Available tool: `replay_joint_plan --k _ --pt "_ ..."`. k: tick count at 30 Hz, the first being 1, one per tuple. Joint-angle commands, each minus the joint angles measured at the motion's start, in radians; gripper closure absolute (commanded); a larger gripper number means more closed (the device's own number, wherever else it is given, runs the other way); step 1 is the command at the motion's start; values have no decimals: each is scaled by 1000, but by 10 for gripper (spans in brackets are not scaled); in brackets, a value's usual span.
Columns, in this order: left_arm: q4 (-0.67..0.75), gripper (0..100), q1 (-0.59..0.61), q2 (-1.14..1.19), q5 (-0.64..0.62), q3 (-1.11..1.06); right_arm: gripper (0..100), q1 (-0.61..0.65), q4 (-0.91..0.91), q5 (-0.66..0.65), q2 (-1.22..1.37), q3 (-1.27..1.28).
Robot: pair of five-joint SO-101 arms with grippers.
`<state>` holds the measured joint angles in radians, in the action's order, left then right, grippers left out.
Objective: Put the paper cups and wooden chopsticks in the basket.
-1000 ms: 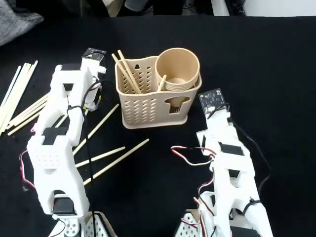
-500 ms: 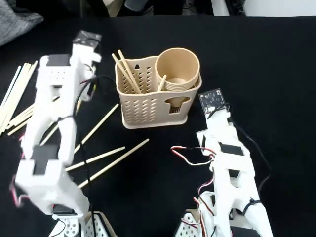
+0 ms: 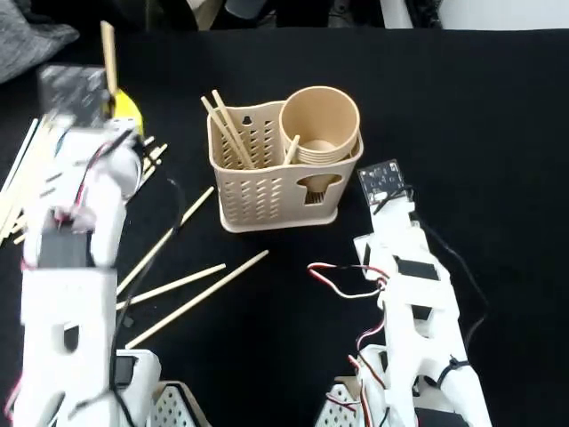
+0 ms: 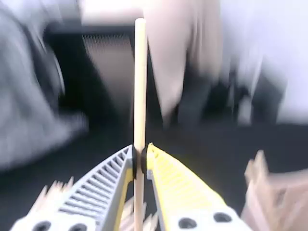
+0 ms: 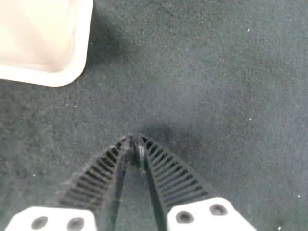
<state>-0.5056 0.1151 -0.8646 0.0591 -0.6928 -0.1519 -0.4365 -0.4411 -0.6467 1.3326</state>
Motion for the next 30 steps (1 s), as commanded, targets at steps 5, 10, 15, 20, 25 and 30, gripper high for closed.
replay_joint_plan --k 5,10,15,20,25,30 --pt "431 971 -142 -347 -71 -122 986 -14 9 -8 -21 -2" --pt "448 971 -298 -334 -66 -67 986 -14 12 -8 -21 2" --pt "448 971 -369 -204 -66 -91 986 -14 14 -8 -25 5" --pt "451 971 -377 -63 -72 -166 986 -14 15 -8 -25 5" --pt "430 920 -372 -3 -72 -203 986 -14 15 -8 -24 5" --pt "37 796 -367 9 -183 -21 986 -14 15 -8 -24 5"
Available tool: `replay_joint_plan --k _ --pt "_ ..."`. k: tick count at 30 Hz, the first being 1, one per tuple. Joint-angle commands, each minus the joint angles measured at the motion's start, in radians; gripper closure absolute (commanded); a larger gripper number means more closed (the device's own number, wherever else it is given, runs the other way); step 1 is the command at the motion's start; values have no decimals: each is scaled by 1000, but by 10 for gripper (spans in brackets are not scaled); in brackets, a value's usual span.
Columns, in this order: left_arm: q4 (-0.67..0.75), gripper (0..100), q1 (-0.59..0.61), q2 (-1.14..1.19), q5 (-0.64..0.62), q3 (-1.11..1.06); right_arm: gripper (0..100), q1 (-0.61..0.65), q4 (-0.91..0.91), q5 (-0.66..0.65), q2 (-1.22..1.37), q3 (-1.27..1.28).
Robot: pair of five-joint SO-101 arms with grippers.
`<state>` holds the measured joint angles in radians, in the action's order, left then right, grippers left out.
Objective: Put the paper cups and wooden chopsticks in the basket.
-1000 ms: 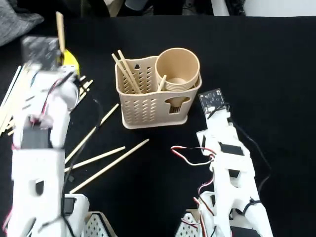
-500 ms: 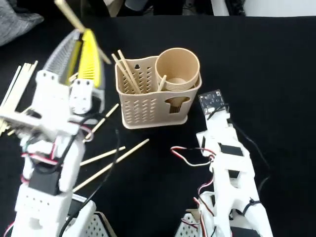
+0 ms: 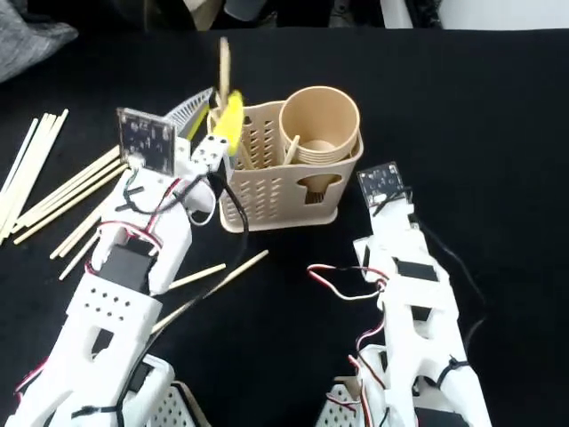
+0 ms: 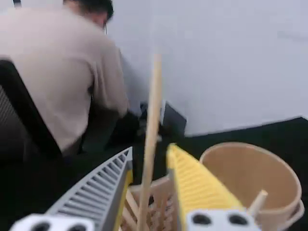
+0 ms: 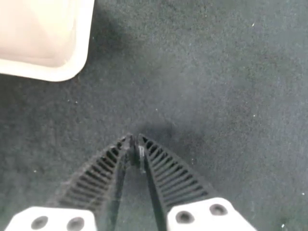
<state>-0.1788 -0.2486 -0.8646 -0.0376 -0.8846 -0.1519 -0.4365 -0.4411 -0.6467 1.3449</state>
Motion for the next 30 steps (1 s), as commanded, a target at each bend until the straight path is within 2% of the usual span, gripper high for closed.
replay_joint_plan --k 1,8,12,17,24,30 --pt "-373 790 7 11 -92 234 986 -14 15 -8 -24 -7" --pt "-832 786 133 14 -86 530 986 -14 17 -8 -24 -7" --pt "-976 786 246 89 60 519 986 -14 17 -8 -24 -7" --pt "-982 788 355 328 224 452 986 -14 17 -8 -22 -7" --pt "-984 791 351 724 402 487 986 -14 17 -8 -22 -7" --pt "-980 791 317 964 445 572 986 -14 17 -8 -22 -7"
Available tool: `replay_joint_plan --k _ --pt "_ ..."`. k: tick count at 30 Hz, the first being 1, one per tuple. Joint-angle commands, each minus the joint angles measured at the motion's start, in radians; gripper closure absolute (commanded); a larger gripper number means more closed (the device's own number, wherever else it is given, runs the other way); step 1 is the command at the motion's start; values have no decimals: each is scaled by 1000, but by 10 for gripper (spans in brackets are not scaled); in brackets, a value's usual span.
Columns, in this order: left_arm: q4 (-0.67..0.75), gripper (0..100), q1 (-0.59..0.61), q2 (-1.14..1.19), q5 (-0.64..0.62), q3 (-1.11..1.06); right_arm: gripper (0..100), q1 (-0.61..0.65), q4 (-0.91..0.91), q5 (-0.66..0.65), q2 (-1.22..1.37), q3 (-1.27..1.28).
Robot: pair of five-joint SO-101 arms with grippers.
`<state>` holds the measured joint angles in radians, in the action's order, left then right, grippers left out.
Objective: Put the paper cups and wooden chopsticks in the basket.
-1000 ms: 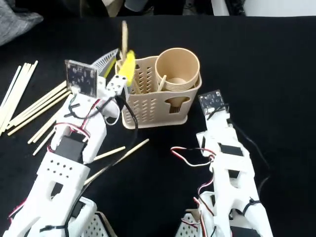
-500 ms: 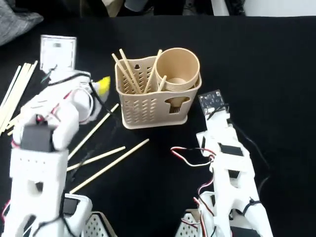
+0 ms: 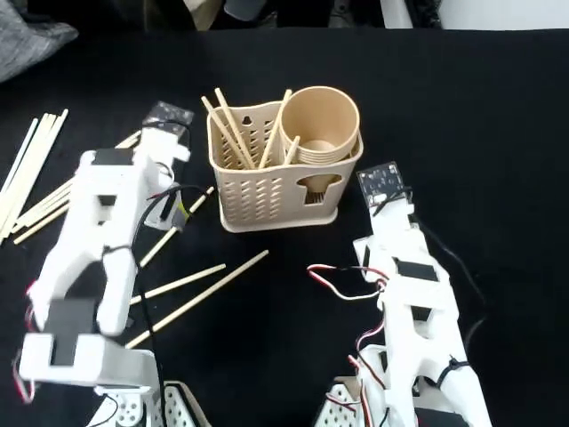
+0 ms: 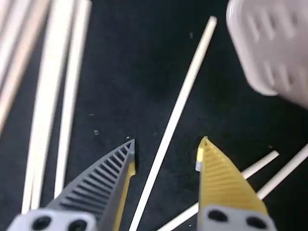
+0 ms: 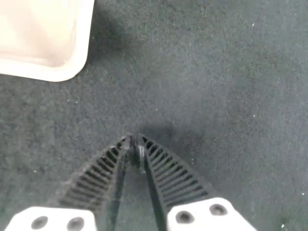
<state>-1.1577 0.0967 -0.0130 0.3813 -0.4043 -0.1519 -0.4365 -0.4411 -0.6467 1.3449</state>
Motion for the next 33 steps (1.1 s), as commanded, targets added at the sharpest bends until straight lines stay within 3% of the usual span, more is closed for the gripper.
replay_joint_plan --k 1,6,11,19,28,33 --pt "-2 791 -31 146 26 108 986 -14 17 -8 -22 -7" --pt "0 813 -53 324 26 179 986 -14 17 -8 -22 -7" --pt "-11 978 -61 414 28 263 986 -14 17 -8 -22 -7" --pt "-11 971 -53 404 28 265 986 -14 17 -8 -22 -7" --pt "-11 971 65 106 17 206 986 -14 17 -8 -22 -7" --pt "-2 971 87 -189 -92 148 986 -14 17 -8 -22 -7"
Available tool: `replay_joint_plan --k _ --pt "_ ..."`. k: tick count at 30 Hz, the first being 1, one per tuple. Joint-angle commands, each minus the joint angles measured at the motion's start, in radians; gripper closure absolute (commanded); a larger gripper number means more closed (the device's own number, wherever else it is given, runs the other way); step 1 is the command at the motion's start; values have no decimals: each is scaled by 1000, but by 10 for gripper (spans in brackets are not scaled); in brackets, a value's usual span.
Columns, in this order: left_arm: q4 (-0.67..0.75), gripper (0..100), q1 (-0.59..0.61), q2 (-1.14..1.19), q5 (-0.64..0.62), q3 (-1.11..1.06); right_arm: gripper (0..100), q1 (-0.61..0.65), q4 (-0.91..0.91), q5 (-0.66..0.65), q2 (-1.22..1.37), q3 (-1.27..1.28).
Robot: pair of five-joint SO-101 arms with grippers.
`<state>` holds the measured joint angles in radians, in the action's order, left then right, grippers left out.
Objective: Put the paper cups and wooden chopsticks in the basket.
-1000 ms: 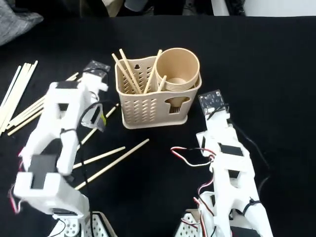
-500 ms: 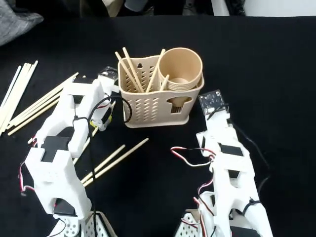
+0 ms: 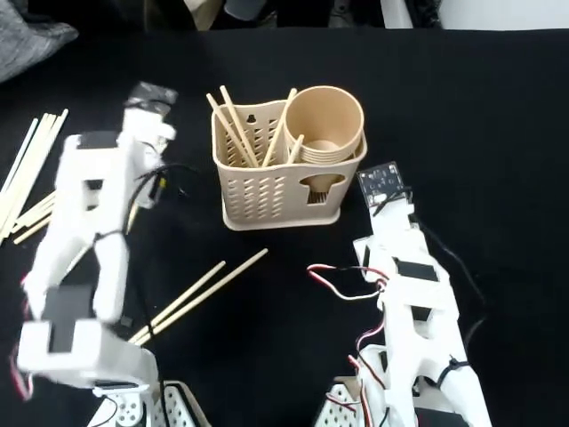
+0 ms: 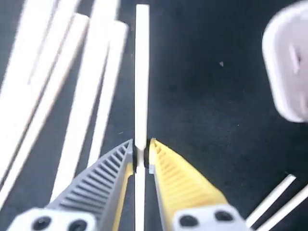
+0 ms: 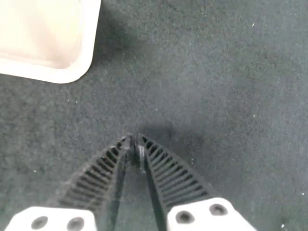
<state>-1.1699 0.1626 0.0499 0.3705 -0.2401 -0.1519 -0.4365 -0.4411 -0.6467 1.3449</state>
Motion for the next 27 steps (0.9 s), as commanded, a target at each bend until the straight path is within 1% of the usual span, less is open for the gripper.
replay_joint_plan --k 1,4,8,11,14,17,19,21,23,25,27 --pt "17 971 19 -321 -109 -19 986 -14 17 -8 -22 -7" --pt "86 971 10 -528 -199 -62 986 -14 15 -8 -22 -7" --pt "262 971 -15 -816 -295 -182 986 -14 15 -8 -22 -7" --pt "453 971 -61 -1003 -321 -323 986 -14 15 -8 -22 -7" --pt "690 970 -151 -1151 -315 -472 986 -14 15 -8 -22 -7" --pt "919 970 -251 -1240 -321 -567 986 -14 15 -8 -22 -7" --pt "1023 970 -311 -1272 -322 -582 986 -14 15 -8 -24 -7" --pt "1074 970 -389 -1272 -338 -567 986 -14 15 -8 -24 -7" --pt "1077 970 -470 -1249 -367 -542 986 -14 15 -8 -24 -7" --pt "1076 970 -519 -1206 -373 -541 986 -14 15 -8 -24 -7" --pt "1076 970 -533 -1142 -371 -565 986 -14 15 -8 -24 -7"
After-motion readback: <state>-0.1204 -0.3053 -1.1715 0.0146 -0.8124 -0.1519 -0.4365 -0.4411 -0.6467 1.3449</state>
